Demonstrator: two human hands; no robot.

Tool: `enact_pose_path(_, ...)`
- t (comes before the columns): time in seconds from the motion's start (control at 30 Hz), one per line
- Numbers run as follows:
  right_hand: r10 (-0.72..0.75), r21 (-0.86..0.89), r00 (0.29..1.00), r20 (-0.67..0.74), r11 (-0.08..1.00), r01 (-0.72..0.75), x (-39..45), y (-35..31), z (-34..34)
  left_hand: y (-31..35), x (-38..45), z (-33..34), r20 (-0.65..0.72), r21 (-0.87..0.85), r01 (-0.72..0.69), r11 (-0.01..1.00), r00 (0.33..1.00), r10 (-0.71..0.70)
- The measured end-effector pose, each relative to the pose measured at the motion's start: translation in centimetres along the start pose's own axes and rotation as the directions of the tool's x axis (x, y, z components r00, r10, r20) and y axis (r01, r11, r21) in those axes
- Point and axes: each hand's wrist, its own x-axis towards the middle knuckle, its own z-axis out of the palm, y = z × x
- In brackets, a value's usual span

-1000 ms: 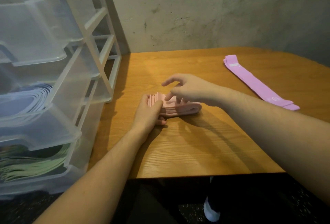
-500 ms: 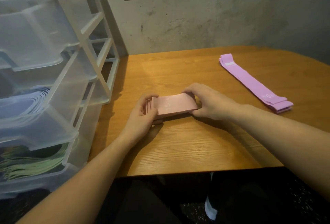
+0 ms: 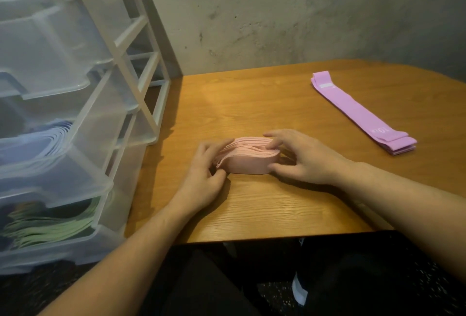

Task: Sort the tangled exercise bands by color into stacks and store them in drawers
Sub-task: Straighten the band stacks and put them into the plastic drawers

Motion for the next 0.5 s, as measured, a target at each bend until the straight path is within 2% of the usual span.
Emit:
enact_pose_path(0.07,0.064,-0.007,0.997,0.032,0.998,-0.064,0.2,-0.7,0.5,-0.1,0.1,0.1,0.033,0.020,0.042,0.999,0.999,-0.043)
enact_pose_path(0.17,0.133,0.071,0.987,0.089,0.988,-0.139,0.1,-1.5,1.1,-0.3,0.1,0.3,0.032,0.103,0.046,0.994,0.998,-0.050)
enact_pose_path(0.37,0.182,0.255,0.981,0.073,0.947,-0.195,1.4,-0.8,1.8,-0.2,-0.2,0.2,0.054,0.160,0.034,0.987,0.998,-0.044)
enact_pose_path(0.5,0.275,0.445,0.947,0.168,0.836,-0.322,2.0,-0.4,0.8,0.1,-0.2,-0.1,0.003,0.030,0.023,0.999,1.000,-0.023)
